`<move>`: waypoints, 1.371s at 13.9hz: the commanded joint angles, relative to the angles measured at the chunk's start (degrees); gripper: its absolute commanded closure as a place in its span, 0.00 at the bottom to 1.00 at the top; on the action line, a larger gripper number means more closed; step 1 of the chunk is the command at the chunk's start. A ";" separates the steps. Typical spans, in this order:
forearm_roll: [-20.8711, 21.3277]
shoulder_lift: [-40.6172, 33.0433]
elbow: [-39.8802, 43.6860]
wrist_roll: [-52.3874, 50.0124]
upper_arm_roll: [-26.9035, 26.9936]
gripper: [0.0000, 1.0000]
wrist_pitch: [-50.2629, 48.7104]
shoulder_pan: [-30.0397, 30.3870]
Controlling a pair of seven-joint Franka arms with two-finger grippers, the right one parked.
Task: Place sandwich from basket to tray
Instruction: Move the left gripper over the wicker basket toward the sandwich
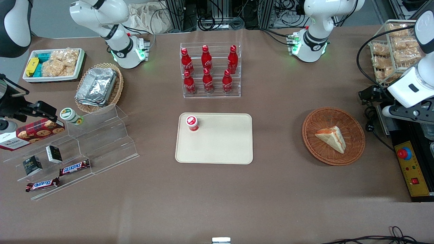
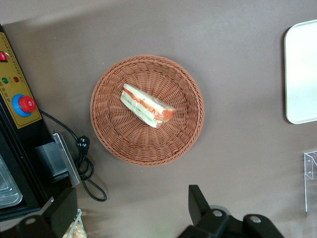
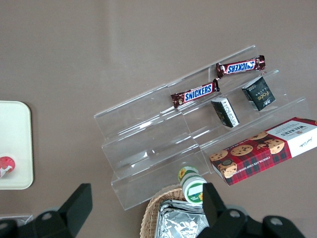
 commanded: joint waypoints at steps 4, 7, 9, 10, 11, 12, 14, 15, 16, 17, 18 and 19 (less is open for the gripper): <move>-0.44 3.84 4.90 -0.04 0.26 0.00 -2.03 -0.46; -0.63 4.37 3.77 -3.80 0.18 0.00 -1.51 -0.37; -0.71 5.08 3.15 -8.19 0.09 0.00 -0.63 -0.29; -1.06 4.99 2.10 -11.09 0.09 0.00 0.33 -0.29; -1.24 4.64 0.44 -13.64 0.09 0.00 2.34 -0.29; -1.42 3.85 -2.01 -16.27 0.09 0.00 4.71 -0.29; -1.59 2.53 -5.63 -20.15 0.00 0.00 8.24 -0.29; -1.59 2.62 -6.69 -20.60 0.00 0.00 8.78 -0.29; -1.85 2.62 -7.48 -21.30 0.00 0.00 9.74 -0.29; -3.25 2.62 -8.18 -22.62 0.09 0.00 10.70 -0.29; -3.61 2.62 -8.97 -24.02 0.09 0.00 11.67 -0.29; -3.61 2.62 -10.98 -26.21 0.00 0.00 13.60 -0.29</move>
